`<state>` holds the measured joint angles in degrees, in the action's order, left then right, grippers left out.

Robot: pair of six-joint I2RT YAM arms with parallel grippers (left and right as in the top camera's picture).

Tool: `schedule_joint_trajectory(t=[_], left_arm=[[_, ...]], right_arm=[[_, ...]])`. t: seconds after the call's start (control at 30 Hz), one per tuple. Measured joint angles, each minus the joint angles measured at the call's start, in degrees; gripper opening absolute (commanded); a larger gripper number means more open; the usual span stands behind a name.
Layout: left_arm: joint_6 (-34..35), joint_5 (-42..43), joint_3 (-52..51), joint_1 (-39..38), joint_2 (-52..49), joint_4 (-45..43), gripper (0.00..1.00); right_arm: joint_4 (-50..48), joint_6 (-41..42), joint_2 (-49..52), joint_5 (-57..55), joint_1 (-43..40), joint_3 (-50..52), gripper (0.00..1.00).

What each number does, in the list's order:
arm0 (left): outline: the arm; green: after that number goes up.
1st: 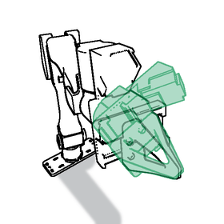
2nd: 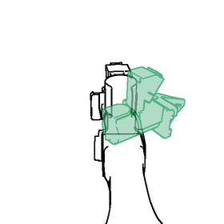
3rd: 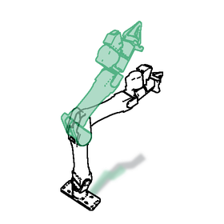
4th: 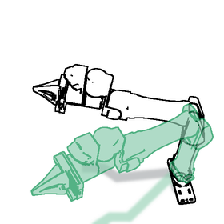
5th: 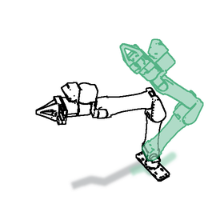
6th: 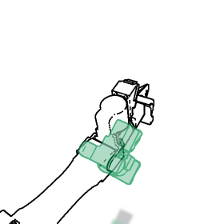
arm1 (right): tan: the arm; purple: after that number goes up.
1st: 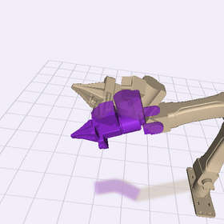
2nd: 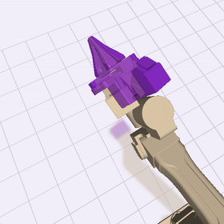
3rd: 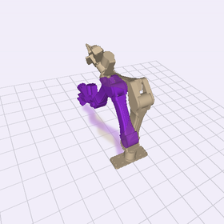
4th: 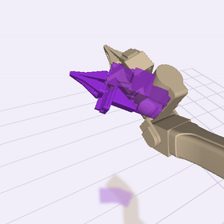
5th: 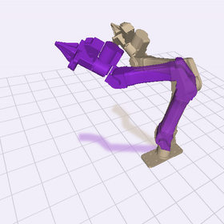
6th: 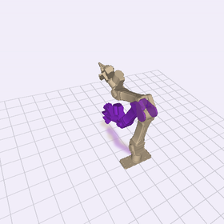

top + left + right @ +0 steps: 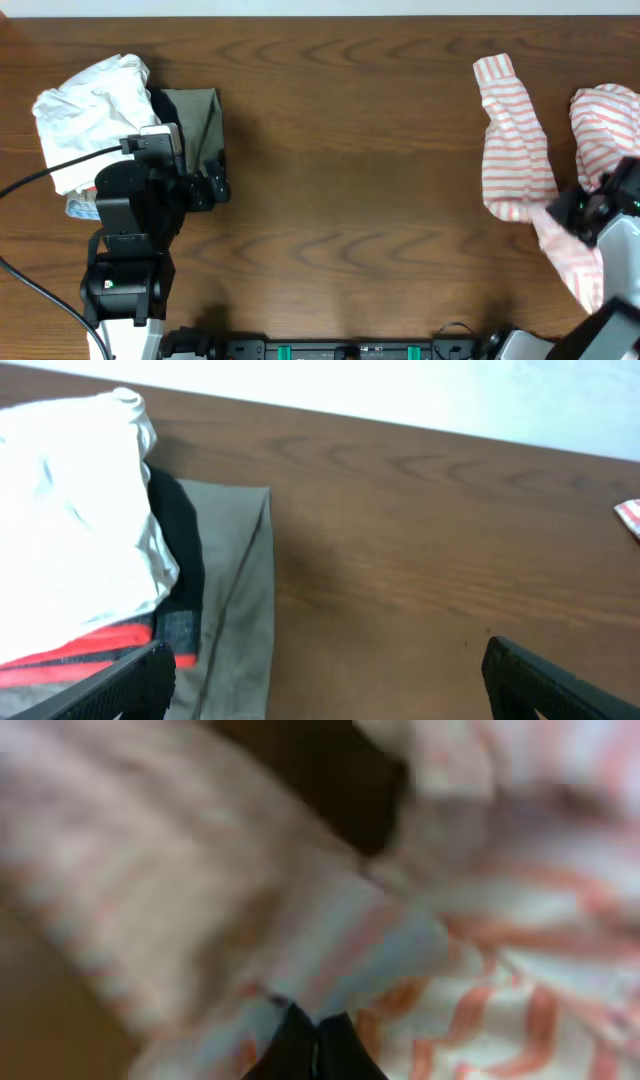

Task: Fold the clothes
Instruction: 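Move the right gripper down onto the striped shirt and grasp it, then lift the striped shirt with the right gripper and drag it toward center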

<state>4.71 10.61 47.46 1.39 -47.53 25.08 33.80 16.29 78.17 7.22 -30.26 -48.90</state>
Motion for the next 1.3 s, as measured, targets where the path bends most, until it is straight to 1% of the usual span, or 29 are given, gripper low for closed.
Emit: schedule_joint_trajectory(t=[0.13, 0.23, 0.27, 0.3, 0.33, 0.37, 0.4, 0.5, 0.57, 0.63, 0.7, 0.83, 0.9, 1.0, 1.1, 1.2, 1.3], left_arm=[[0.02, 0.0, 0.0, 0.0, 0.0, -0.46, 0.98], [0.0, 0.0, 0.0, 0.0, 0.0, -0.61, 0.98], [0.0, 0.0, 0.0, 0.0, 0.0, -0.79, 0.98], [0.02, 0.0, 0.0, 0.0, 0.0, -1.05, 0.98], [0.0, 0.0, 0.0, 0.0, 0.0, -1.31, 0.98], [0.0, 0.0, 0.0, 0.0, 0.0, -1.57, 0.98], [0.0, 0.0, 0.0, 0.0, -0.17, -2.38, 0.98], [0.0, 0.0, 0.0, 0.0, -0.85, -4.57, 0.98], [0.02, 0.02, 0.0, 0.0, -1.6, -5.46, 0.98], [0.0, 0.55, 0.0, 0.0, -2.43, -5.66, 0.98], [0.02, 2.23, 0.0, 0.0, -3.34, -5.68, 0.98], [0.02, 6.36, 0.0, -0.39, -5.79, -5.57, 0.98], [0.02, 7.52, 0.0, -0.85, -7.21, -5.14, 0.98], [0.02, 8.66, 0.0, -1.16, -8.98, -4.33, 0.98], [0.02, 8.98, 0.0, -1.18, -10.71, -4.11, 0.98], [0.02, 9.03, 0.0, -1.18, -11.85, -3.87, 0.98], [0.02, 9.16, 0.0, -1.18, -12.41, -3.8, 0.98]], right_arm=[[-4.11, -0.46, -5.46, 7.1, 7.5, -4.63, 0.01], [-8.66, 0.04, -6.78, 11.39, 13.86, -5.88, 0.04], [-9.81, 0.28, -6.78, 12.33, 16.26, -5.9, 0.1], [-10.47, 0.81, -6.6, 13.0, 18.21, -5.88, 0.25], [-10.97, 0.92, -6.43, 13.68, 20.13, -5.88, 0.34], [-11.43, 1.11, -6.29, 13.99, 22.32, -5.88, 0.47], [-11.65, 1.29, -6.23, 13.75, 23.61, -5.88, 0.56], [-11.8, 1.25, -6.23, 12.11, 26.25, -5.88, 0.59], [-11.3, 1.25, -6.23, 10.34, 25.99, -5.88, 0.63], [-9.84, 0.87, -6.25, 8.66, 24.48, -5.88, 0.63], [-7.17, 0.76, -6.4, 7.02, 22.4, -5.88, 0.61], [1.49, -1.03, -7.26, 3.56, 17.55, -5.88, 0.59], [6.34, -2.86, -7.37, 3.32, 17.16, -5.86, 0.59], [12.0, -5.49, -7.28, 4.11, 18.88, -5.81, 0.59], [15.74, -7.26, -6.56, 3.89, 22.95, -5.81, 0.62], [16.59, -8.31, -4.42, 2.21, 26.62, -5.81, 0.63], [16.59, -8.83, -1.44, 0.7, 28.28, -5.75, 0.65]])
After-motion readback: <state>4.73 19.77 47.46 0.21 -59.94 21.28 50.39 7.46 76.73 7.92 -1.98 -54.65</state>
